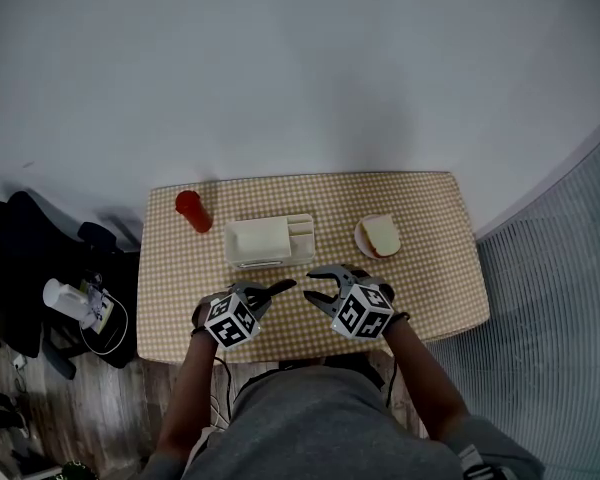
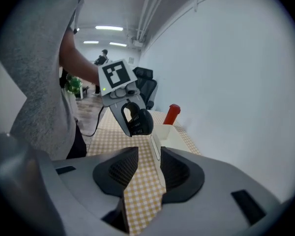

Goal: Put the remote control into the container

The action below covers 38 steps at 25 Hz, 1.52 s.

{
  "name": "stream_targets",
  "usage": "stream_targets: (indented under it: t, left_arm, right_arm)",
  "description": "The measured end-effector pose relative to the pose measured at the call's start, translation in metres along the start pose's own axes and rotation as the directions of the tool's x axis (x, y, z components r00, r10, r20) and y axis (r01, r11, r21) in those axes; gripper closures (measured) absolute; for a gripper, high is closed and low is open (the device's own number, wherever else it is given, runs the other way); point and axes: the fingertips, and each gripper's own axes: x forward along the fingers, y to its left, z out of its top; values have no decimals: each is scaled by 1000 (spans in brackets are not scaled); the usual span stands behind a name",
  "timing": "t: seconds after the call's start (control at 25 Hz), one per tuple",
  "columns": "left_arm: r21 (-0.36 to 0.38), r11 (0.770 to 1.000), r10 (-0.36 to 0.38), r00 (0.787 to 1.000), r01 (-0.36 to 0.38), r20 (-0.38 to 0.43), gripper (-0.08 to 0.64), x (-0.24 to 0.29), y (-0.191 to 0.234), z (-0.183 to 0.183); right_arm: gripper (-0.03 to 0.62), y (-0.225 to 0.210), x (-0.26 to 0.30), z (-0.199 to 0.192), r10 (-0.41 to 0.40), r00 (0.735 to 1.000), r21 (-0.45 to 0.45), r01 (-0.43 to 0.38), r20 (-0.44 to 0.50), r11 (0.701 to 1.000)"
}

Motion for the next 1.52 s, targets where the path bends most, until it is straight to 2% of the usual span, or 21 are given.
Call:
stream_targets:
  t: [0.08, 0.16, 0.48, 0.76, 1.0, 1.2, 1.52]
  left_arm:
    - [15, 1000, 7, 1000, -7, -26, 501, 2, 0, -3]
    - [42, 999, 17, 998, -15, -54, 501, 4, 0, -4]
    - [181, 983, 39, 986, -9, -160, 502, 11, -2, -14]
    - [263, 965, 51, 981, -1, -186, 502, 18, -6, -11]
    - [296, 955, 67, 981, -9, -185, 500, 20, -6, -13]
    - [293, 956, 48, 984, 3, -169, 500, 20, -10, -9]
    - [287, 958, 37, 986, 12, -165, 499, 21, -16, -8]
  right_arm:
    - [456, 7, 7, -1, 14, 999, -81, -18, -49, 997]
    - [442, 11, 13, -1, 33, 997, -117, -41, -71, 992]
    - [431, 17, 24, 8, 70, 995, -146, -80, -74, 986]
    - [431, 29, 34, 8, 123, 988, -175, -138, -94, 975]
    - [451, 32, 37, 9, 143, 985, -161, -156, -93, 974]
    - [483, 35, 37, 7, 149, 985, -162, -162, -91, 973]
    - [488, 41, 35, 8, 155, 983, -165, -170, -102, 972]
